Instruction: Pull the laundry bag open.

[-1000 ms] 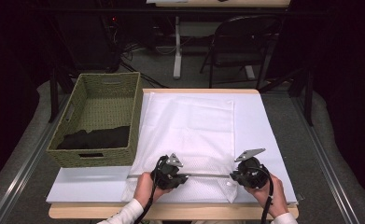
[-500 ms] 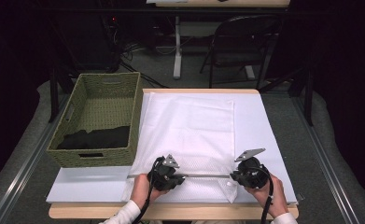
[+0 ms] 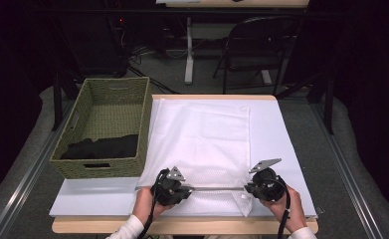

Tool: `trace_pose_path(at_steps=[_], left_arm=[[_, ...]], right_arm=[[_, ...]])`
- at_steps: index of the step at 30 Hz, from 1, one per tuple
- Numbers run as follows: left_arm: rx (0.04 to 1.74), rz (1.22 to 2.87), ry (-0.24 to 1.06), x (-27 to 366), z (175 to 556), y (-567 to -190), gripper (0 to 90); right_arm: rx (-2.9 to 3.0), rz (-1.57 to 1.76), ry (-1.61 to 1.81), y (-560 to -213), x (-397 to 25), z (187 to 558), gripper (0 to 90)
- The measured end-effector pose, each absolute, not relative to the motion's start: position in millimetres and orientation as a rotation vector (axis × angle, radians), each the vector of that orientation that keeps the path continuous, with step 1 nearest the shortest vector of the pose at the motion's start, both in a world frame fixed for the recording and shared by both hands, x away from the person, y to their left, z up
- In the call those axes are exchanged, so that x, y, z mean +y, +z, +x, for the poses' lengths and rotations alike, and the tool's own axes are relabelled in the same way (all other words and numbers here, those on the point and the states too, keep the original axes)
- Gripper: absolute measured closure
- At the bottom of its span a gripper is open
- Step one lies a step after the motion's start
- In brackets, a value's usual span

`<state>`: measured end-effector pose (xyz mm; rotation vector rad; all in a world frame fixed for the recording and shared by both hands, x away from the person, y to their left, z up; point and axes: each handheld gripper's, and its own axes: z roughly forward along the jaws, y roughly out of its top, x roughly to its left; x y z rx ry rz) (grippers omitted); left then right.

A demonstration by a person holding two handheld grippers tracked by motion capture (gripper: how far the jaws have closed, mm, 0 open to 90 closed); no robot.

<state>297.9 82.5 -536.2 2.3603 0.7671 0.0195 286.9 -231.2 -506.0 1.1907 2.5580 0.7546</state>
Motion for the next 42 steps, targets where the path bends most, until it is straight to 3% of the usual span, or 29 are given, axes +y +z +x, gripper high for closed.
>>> trace_pose_path(at_steps=[16, 17, 20, 42], left_arm=[[0.799, 2.364, 0.034, 83.7, 300.6, -540.1, 86.3], [0.832, 2.386, 0.085, 86.4, 302.0, -541.5, 86.3], [0.857, 2.359, 0.042, 94.9, 305.4, -541.5, 86.3], [0.907, 2.353, 0.076, 119.6, 301.6, -531.4, 86.3]], right_arm=[[2.564, 1.186, 0.758, -505.0, -227.8, 285.9, 86.8], [2.541, 1.173, 0.692, -504.5, -226.2, 285.1, 86.9], [2.532, 1.211, 0.714, -505.1, -231.2, 285.7, 86.9], [2.541, 1.199, 0.713, -506.0, -233.5, 286.6, 86.9]])
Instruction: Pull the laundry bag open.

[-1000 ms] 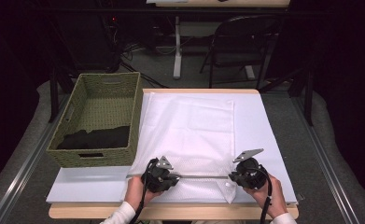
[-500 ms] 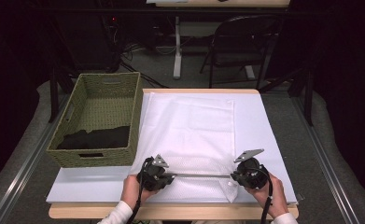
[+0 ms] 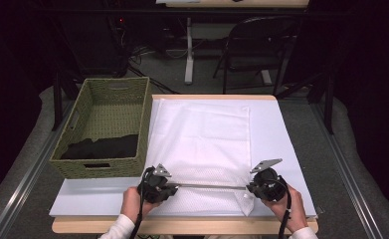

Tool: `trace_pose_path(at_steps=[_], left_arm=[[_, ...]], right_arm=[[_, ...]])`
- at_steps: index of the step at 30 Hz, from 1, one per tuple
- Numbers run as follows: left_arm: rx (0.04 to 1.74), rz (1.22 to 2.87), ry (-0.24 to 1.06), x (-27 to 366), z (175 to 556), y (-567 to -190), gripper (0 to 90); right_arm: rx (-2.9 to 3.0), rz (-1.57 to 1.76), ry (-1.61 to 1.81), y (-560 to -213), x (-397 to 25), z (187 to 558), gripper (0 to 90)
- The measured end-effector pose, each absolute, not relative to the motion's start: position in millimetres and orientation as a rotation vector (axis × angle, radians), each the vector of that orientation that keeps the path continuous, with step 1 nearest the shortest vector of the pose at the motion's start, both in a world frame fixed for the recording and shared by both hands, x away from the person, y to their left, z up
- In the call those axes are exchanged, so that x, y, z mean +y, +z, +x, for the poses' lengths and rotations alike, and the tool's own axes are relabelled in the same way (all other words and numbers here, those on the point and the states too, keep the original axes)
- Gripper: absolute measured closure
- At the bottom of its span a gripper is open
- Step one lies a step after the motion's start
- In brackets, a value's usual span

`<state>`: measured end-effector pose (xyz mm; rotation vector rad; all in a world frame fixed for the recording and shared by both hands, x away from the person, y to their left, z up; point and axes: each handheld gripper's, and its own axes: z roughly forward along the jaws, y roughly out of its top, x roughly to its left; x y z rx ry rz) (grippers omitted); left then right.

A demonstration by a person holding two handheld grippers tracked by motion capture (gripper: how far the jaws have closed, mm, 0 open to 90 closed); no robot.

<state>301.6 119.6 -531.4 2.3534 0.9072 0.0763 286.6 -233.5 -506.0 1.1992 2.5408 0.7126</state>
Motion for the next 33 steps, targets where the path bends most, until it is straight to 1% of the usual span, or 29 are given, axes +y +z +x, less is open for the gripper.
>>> trace_pose_path(at_steps=[6, 10, 19, 20, 33], left_arm=[[0.918, 2.348, 0.102, 128.4, 299.5, -528.4, 86.3], [0.919, 2.371, 0.078, 133.1, 299.7, -529.6, 86.2], [0.935, 2.382, 0.076, 142.2, 298.5, -530.2, 86.2], [0.956, 2.353, 0.044, 148.5, 299.2, -529.9, 86.2], [1.001, 2.353, 0.062, 169.2, 297.1, -527.1, 86.2]], right_arm=[[2.539, 1.206, 0.719, -505.7, -233.3, 286.3, 86.8], [2.544, 1.185, 0.71, -506.2, -233.7, 286.7, 86.8], [2.544, 1.195, 0.71, -506.4, -233.9, 286.7, 86.8], [2.542, 1.214, 0.702, -506.2, -234.0, 286.1, 86.8], [2.541, 1.209, 0.706, -506.6, -234.2, 286.8, 86.8]])
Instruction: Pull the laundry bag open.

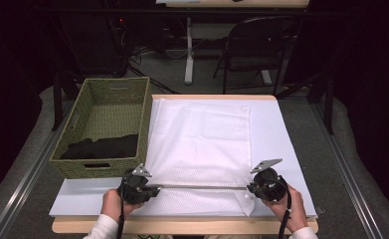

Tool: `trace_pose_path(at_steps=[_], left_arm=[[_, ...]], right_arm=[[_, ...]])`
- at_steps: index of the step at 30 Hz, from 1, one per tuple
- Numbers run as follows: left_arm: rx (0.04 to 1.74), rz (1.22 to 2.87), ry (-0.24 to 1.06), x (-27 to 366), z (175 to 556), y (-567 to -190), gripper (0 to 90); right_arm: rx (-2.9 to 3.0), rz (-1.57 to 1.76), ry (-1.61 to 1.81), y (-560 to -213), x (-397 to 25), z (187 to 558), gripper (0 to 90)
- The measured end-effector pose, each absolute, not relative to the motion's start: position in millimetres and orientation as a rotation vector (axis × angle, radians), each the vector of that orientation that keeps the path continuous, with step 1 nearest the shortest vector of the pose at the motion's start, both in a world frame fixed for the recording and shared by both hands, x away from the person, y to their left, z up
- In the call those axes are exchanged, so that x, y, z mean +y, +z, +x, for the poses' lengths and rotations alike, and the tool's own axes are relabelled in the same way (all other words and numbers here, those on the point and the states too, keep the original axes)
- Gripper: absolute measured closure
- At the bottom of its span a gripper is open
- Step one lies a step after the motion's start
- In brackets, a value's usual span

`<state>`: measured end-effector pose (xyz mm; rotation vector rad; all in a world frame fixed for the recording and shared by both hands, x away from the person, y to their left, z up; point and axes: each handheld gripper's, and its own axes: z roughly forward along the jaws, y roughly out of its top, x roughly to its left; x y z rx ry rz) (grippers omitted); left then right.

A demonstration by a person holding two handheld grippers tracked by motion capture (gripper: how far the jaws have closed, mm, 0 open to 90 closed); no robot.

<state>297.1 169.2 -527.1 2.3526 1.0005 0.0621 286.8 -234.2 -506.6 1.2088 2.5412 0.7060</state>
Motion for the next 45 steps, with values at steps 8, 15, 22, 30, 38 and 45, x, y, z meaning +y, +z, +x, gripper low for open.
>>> trace_pose_path(at_steps=[8, 15, 22, 30, 38, 45], left_arm=[[1.036, 2.335, 0.059, 185.3, 295.6, -524.3, 86.2], [1.055, 2.289, 0.069, 195.0, 293.7, -519.9, 86.2], [1.058, 2.276, 0.057, 195.6, 293.7, -518.7, 86.1], [1.051, 2.277, 0.077, 195.2, 291.5, -514.7, 86.2], [1.103, 2.268, 0.059, 208.0, 291.4, -513.6, 86.2], [1.151, 2.259, 0.044, 224.4, 288.8, -514.6, 86.2]], right_arm=[[2.544, 1.205, 0.71, -506.8, -234.1, 287.0, 86.8], [2.541, 1.213, 0.715, -506.9, -234.0, 287.2, 86.8], [2.539, 1.223, 0.703, -507.2, -233.8, 287.7, 86.8], [2.537, 1.231, 0.698, -508.1, -234.0, 287.8, 86.8], [2.538, 1.253, 0.688, -511.0, -230.6, 288.8, 86.9], [2.525, 1.263, 0.675, -511.6, -231.7, 289.7, 86.9]])
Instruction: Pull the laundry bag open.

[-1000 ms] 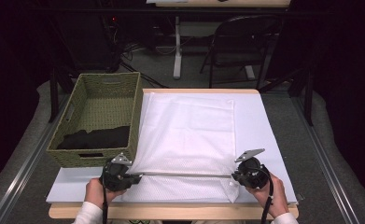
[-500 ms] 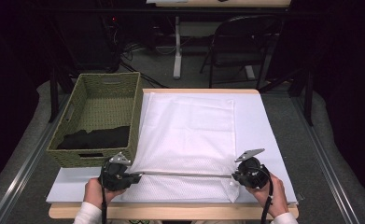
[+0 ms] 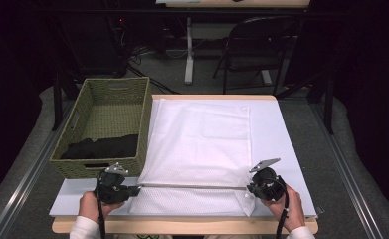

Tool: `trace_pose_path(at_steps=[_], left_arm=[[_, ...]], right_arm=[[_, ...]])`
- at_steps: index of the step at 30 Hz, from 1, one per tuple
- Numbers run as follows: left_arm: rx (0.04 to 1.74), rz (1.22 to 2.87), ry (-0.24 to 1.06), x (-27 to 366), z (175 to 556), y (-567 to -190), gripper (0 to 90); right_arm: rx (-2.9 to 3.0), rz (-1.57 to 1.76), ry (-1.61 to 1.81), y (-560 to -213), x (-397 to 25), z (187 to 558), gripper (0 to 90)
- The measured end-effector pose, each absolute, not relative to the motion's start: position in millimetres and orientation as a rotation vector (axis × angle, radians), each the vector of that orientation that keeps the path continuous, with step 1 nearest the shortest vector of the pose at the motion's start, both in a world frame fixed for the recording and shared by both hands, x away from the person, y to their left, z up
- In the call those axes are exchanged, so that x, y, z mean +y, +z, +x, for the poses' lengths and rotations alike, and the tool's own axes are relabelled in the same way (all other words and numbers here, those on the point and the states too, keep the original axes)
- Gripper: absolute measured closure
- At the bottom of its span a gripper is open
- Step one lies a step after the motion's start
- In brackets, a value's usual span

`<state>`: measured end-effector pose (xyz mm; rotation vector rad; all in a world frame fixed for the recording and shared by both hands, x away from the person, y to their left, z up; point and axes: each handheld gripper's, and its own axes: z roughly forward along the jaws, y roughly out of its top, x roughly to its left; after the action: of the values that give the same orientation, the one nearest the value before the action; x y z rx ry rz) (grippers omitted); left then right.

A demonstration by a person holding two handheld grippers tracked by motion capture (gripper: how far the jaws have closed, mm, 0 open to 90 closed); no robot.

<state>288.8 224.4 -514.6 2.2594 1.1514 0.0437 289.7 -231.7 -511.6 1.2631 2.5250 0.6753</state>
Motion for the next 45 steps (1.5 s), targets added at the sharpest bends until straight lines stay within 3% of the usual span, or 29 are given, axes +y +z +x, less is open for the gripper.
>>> trace_pose_path(at_steps=[23, 28, 35, 40, 45], left_arm=[[1.219, 2.263, 0.032, 246.4, 283.7, -517.9, 86.3], [1.212, 2.315, 0.081, 245.0, 283.4, -518.8, 86.3], [1.23, 2.302, 0.006, 243.0, 287.0, -523.6, 86.1], [1.207, 2.294, -0.031, 242.3, 287.7, -524.6, 85.1], [1.139, 2.281, -0.066, 237.4, 285.1, -523.3, 76.6]], right_arm=[[2.526, 1.292, 0.703, -511.5, -235.2, 291.6, 86.9], [2.528, 1.27, 0.695, -509.2, -233.2, 291.2, 86.9], [2.557, 1.275, 0.682, -513.7, -233.4, 292.0, 86.0], [2.573, 1.239, 0.658, -517.5, -231.1, 290.9, 82.8], [2.584, 1.215, 0.641, -517.8, -227.6, 288.2, 72.1]])
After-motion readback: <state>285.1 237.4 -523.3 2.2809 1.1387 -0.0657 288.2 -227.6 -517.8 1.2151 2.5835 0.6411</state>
